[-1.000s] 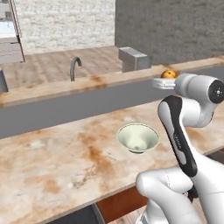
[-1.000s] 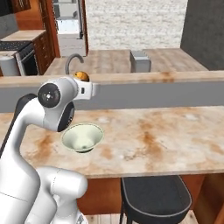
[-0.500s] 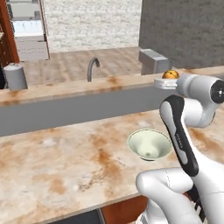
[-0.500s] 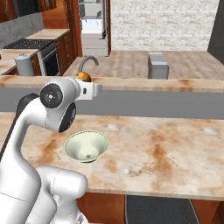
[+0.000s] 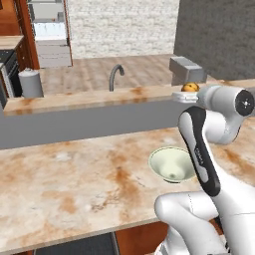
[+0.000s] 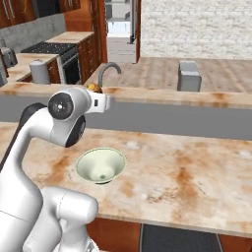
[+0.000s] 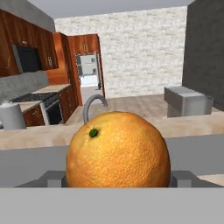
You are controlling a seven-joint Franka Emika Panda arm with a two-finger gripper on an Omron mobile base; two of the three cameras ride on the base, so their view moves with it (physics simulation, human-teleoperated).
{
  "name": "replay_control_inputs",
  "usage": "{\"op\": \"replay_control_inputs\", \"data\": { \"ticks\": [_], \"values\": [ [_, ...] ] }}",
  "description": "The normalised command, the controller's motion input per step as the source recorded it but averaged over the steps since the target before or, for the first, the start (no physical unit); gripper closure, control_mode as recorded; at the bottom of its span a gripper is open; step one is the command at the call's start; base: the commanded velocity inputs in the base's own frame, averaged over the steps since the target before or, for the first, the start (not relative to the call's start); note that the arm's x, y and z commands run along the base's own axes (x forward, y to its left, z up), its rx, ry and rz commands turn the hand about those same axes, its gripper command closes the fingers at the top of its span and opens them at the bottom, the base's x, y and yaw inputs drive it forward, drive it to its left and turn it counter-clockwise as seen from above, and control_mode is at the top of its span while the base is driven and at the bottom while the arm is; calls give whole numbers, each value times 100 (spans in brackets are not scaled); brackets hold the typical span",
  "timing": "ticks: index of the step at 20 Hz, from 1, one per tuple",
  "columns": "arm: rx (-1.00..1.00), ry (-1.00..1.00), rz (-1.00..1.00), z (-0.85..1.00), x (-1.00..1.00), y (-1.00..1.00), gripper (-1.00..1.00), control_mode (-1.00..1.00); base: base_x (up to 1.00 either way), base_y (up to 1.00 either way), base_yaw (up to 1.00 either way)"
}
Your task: Retrieve the orange and peach from the fridge and place them into the bowl on the dining table.
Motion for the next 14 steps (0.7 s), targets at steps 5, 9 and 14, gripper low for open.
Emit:
{"op": "replay_control_inputs", "data": {
  "ticks": [5, 9, 14],
  "values": [
    [-7, 37, 3, -58, 56, 0, 100, -100, 0, 0, 0],
    [-11, 39, 0, -62, 37, 0, 100, -100, 0, 0, 0],
    [-8, 28, 0, -50, 6, 0, 100, -100, 0, 0, 0]
  ]
}}
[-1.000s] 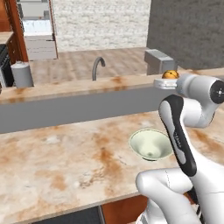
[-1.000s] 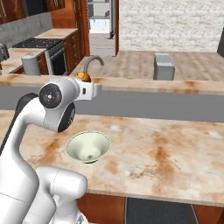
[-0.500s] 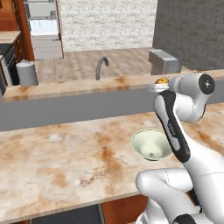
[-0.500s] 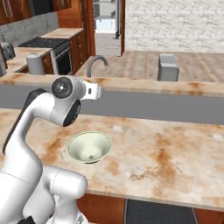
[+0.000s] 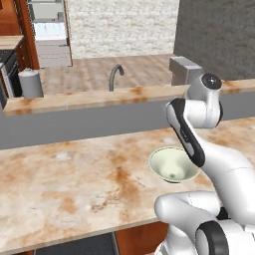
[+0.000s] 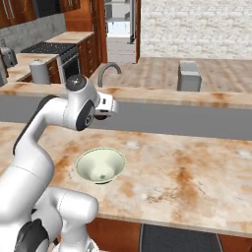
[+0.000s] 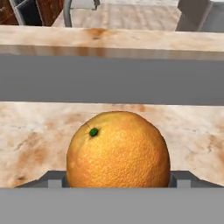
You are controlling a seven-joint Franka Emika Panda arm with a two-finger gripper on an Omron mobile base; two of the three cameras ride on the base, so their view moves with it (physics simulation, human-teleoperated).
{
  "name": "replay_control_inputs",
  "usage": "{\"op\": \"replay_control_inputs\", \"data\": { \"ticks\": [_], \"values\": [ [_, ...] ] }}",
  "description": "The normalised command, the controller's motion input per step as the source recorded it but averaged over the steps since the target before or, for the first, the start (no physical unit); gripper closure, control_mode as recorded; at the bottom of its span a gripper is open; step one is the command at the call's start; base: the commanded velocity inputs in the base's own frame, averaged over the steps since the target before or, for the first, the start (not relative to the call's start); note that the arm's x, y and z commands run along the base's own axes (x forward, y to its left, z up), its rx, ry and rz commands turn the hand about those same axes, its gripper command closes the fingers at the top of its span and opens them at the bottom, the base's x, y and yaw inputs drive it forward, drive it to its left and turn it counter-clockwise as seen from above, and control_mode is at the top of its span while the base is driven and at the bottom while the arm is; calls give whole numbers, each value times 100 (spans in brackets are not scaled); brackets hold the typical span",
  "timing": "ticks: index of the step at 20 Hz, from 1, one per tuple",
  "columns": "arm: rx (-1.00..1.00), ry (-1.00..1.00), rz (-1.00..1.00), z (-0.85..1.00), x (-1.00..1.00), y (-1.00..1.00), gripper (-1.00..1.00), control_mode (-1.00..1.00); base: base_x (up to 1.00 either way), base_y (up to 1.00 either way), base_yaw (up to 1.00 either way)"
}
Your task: Retrieve the orange and peach from the fridge and place them into the bowl on the dining table.
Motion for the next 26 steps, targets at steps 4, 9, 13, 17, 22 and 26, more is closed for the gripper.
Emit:
{"op": "replay_control_inputs", "data": {
  "ticks": [4, 9, 13, 17, 22, 26],
  "values": [
    [-5, 26, 0, -38, 0, 0, 100, -100, 0, 0, 0],
    [-2, 18, 0, -34, -4, 0, 100, -100, 0, 0, 0],
    [0, 5, 0, -25, -32, 0, 100, -100, 0, 0, 0],
    [0, 0, 0, -25, -53, 0, 100, -100, 0, 0, 0],
    [0, -1, 0, -16, -68, 0, 100, -100, 0, 0, 0],
    [0, 0, 0, -14, -21, 0, 100, -100, 0, 0, 0]
  ]
}}
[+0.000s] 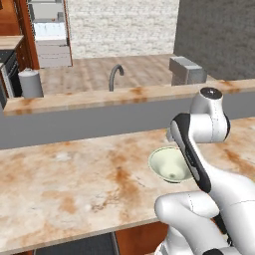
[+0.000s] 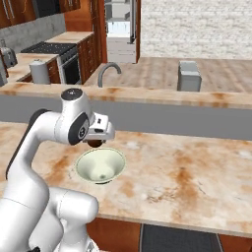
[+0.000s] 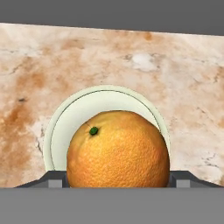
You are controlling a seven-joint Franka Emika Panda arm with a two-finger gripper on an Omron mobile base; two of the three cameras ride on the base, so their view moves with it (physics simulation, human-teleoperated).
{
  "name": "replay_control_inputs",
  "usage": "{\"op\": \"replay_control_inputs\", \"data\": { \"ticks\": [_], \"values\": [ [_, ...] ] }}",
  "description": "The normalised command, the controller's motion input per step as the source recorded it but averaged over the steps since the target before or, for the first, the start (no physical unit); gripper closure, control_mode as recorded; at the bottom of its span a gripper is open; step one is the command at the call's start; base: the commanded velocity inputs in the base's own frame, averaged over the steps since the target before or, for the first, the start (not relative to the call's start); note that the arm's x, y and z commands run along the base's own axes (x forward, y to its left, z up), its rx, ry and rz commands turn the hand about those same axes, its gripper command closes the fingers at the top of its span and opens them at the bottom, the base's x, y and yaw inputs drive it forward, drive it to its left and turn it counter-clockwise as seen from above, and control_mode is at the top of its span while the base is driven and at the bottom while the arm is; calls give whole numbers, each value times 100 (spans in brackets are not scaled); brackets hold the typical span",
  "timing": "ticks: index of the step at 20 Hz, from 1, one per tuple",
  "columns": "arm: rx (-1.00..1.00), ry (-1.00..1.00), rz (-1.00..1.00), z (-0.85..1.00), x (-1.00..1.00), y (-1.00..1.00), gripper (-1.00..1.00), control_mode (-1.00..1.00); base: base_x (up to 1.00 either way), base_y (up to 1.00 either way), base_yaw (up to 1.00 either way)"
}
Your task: Retrieve the orange and peach from the fridge and place them into the bowl on the dining table.
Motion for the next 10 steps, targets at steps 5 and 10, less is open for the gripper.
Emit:
{"op": "replay_control_inputs", "data": {
  "ticks": [5, 10],
  "values": [
    [0, 5, 1, -30, 13, 0, 100, -100, 0, 0, 0],
    [0, 7, 2, -38, 10, 0, 100, -100, 0, 0, 0]
  ]
}}
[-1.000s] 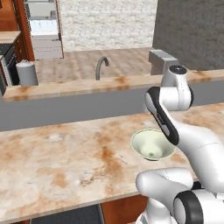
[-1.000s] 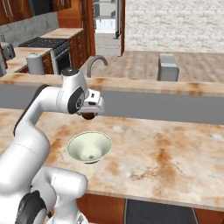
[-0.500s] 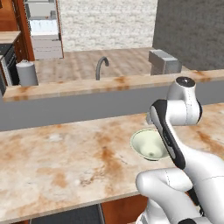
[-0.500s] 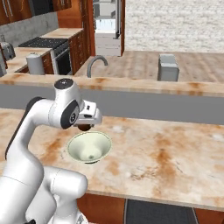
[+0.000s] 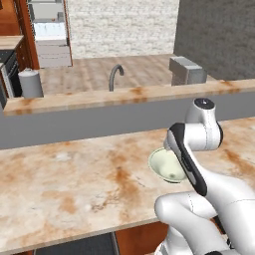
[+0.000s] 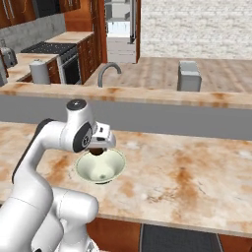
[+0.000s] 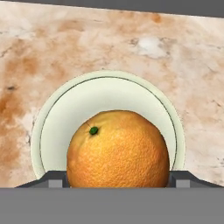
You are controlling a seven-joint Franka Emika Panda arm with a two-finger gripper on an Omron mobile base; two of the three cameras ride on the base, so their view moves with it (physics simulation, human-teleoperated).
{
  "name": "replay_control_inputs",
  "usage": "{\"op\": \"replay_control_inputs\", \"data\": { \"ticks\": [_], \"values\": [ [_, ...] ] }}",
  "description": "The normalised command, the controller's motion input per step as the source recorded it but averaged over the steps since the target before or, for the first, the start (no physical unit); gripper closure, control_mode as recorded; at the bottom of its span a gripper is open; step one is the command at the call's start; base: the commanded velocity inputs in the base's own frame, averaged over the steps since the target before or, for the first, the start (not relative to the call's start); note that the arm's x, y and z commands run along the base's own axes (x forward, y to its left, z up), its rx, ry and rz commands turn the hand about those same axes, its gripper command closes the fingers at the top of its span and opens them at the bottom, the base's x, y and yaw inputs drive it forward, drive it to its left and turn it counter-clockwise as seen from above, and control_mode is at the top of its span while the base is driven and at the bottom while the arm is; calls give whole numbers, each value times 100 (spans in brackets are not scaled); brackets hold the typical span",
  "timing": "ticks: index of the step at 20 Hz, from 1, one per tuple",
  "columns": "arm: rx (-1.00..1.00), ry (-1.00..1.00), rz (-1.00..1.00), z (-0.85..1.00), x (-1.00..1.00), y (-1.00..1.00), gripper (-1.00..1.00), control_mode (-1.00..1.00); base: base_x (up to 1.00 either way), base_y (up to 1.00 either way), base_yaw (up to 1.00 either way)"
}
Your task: Retrieve the orange and peach from the fridge and place them into the bowl on the dining table.
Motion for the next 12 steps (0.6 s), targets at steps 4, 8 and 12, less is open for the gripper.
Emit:
{"op": "replay_control_inputs", "data": {
  "ticks": [4, 8, 12],
  "values": [
    [0, 3, 2, -29, 0, 0, 100, -100, 0, 0, 0],
    [0, 3, 2, -26, 0, 0, 100, -100, 0, 0, 0],
    [0, 1, 2, -31, 0, 0, 100, -100, 0, 0, 0]
  ]
}}
